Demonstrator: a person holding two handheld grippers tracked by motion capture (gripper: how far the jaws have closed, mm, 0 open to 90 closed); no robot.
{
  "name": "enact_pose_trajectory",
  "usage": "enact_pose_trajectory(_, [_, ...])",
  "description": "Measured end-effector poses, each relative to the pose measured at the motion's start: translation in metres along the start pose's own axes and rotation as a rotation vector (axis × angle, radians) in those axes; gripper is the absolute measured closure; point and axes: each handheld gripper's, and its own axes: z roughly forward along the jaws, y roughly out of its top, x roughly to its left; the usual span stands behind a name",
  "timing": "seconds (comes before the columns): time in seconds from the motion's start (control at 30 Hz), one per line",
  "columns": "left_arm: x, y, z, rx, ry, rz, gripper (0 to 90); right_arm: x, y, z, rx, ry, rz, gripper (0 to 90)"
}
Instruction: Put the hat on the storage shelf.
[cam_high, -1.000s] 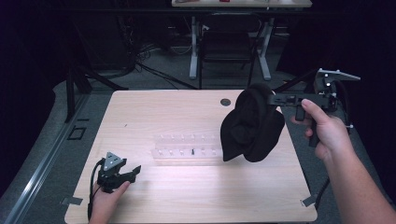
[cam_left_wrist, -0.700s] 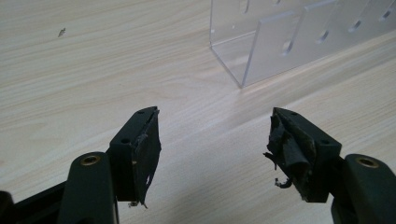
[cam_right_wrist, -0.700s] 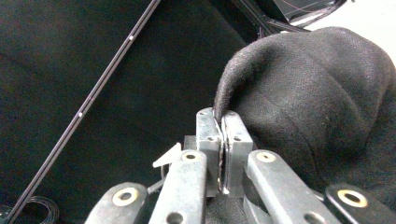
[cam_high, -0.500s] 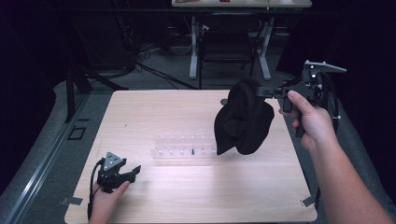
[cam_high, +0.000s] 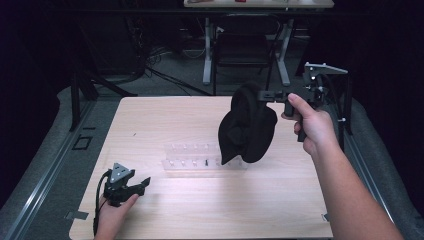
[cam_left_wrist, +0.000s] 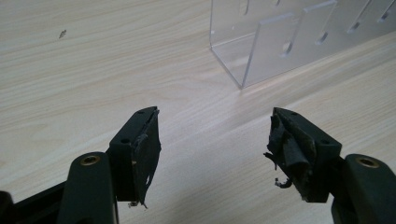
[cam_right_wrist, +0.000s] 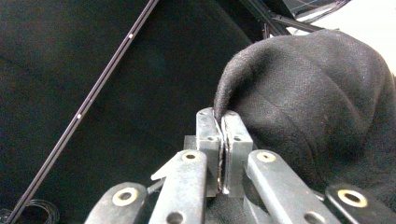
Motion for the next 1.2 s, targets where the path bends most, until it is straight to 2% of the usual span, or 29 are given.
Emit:
enact_pose_trajectory(0.2, [0.001,-0.001,-0.001,-0.001,0.002,-0.008,33.8,-0.001,0.0,0.015,0.004,0.016,0.006,88.0])
enact_pose_trajectory(0.63, [0.002,-0.003,-0.004,-0.003,0.003,-0.006,33.8,0.002,0.0,0.047,0.028,0.017,0.006,88.0])
enact_pose_trajectory(0.77, [0.002,-0.003,-0.004,-0.005,0.004,-0.008,33.9,0.001,0.0,0.051,0.02,0.019,0.005,88.0])
enact_pose_trajectory(1.0, [0.002,-0.003,-0.004,-0.01,0.004,-0.011,33.8,-0.001,-0.003,0.054,0.03,-0.02,-0.004,88.0])
enact_pose_trajectory(1.2, [0.001,-0.002,-0.004,-0.015,0.001,-0.001,34.5,-0.003,-0.005,0.052,0.022,-0.027,-0.003,87.9])
